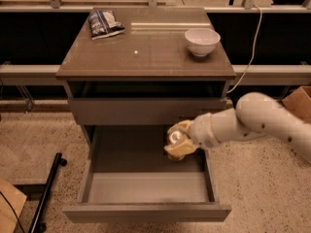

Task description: Pick orange can from middle drawer and place on counter

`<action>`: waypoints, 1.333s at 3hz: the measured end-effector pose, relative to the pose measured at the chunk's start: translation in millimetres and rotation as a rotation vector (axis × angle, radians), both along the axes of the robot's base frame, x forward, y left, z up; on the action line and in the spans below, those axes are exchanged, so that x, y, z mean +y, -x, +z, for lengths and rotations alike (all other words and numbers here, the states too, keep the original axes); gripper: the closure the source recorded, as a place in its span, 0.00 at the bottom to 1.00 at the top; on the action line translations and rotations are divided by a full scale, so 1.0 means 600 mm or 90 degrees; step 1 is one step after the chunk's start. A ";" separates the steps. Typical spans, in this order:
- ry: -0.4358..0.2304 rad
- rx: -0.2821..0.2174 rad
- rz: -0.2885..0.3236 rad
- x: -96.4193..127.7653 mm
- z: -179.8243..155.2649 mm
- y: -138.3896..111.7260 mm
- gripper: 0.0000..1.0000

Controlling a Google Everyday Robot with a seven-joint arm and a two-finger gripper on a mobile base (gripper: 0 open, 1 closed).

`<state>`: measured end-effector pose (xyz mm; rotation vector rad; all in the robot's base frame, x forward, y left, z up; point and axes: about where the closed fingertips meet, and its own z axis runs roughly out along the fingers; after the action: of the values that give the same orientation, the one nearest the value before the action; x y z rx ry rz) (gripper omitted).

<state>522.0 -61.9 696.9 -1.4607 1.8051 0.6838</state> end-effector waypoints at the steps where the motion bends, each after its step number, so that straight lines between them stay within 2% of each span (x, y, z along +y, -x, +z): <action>1: 0.028 -0.044 -0.029 -0.060 0.119 -0.015 1.00; 2: 0.074 -0.106 -0.055 -0.098 0.243 -0.054 1.00; 3: 0.107 -0.215 -0.070 -0.114 0.408 -0.129 1.00; 4: 0.108 -0.213 -0.070 -0.113 0.406 -0.129 1.00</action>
Offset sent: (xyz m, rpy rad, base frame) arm 0.0633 -0.0922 0.2449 -0.2073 -0.2966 -0.1454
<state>599.1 -129.5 940.6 -1.4720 1.6939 0.2183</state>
